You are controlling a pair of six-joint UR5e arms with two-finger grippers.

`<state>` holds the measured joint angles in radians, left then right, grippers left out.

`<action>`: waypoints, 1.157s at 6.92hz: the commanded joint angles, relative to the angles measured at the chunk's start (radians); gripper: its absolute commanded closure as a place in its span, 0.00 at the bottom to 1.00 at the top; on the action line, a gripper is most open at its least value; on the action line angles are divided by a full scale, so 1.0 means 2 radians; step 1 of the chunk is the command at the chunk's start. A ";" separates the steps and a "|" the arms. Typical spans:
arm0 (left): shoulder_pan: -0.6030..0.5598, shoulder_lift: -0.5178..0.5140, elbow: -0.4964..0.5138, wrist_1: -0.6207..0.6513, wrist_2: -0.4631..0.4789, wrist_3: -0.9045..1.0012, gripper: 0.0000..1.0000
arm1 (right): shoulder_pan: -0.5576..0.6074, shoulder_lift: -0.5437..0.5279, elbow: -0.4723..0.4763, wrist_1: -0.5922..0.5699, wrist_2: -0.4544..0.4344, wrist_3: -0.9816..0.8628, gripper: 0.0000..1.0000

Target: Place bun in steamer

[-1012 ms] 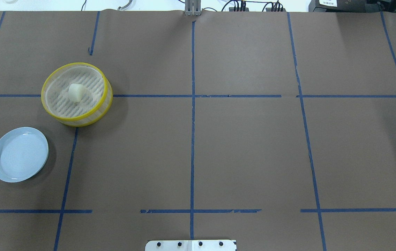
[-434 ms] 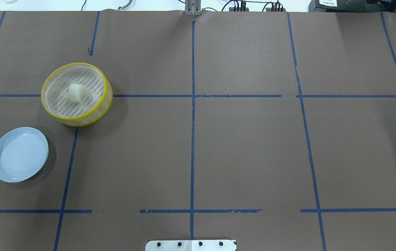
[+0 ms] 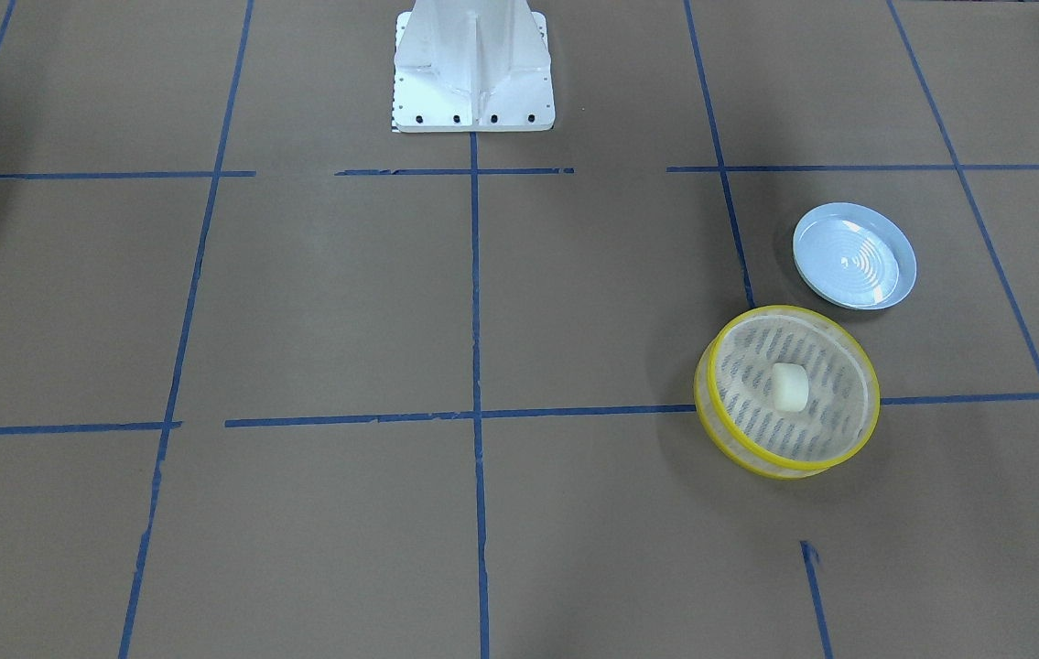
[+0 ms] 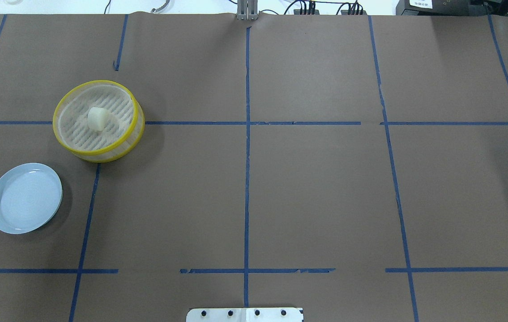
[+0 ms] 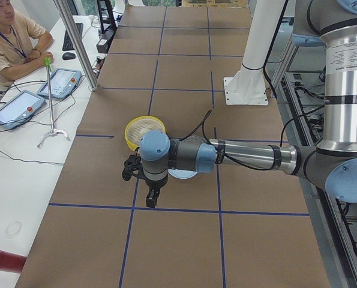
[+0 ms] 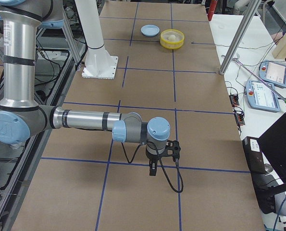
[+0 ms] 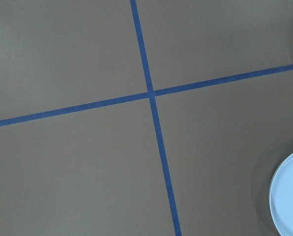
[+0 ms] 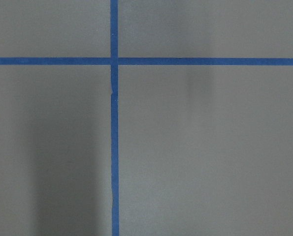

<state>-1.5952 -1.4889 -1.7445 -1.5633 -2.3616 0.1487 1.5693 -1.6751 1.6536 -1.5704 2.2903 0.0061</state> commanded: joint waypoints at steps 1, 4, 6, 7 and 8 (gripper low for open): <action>0.001 0.000 0.002 0.000 0.000 0.000 0.00 | 0.000 0.000 0.000 0.000 0.000 0.000 0.00; 0.001 0.000 0.028 0.010 0.000 0.001 0.00 | 0.000 0.000 0.000 0.000 0.000 0.000 0.00; -0.002 0.001 0.012 0.059 0.000 0.001 0.00 | 0.000 0.000 0.000 0.000 0.000 0.000 0.00; -0.002 -0.003 0.006 0.074 0.000 0.001 0.00 | 0.000 0.000 0.000 0.000 0.000 0.000 0.00; -0.001 -0.006 0.009 0.074 0.000 0.001 0.00 | 0.000 0.000 0.000 0.000 0.000 0.000 0.00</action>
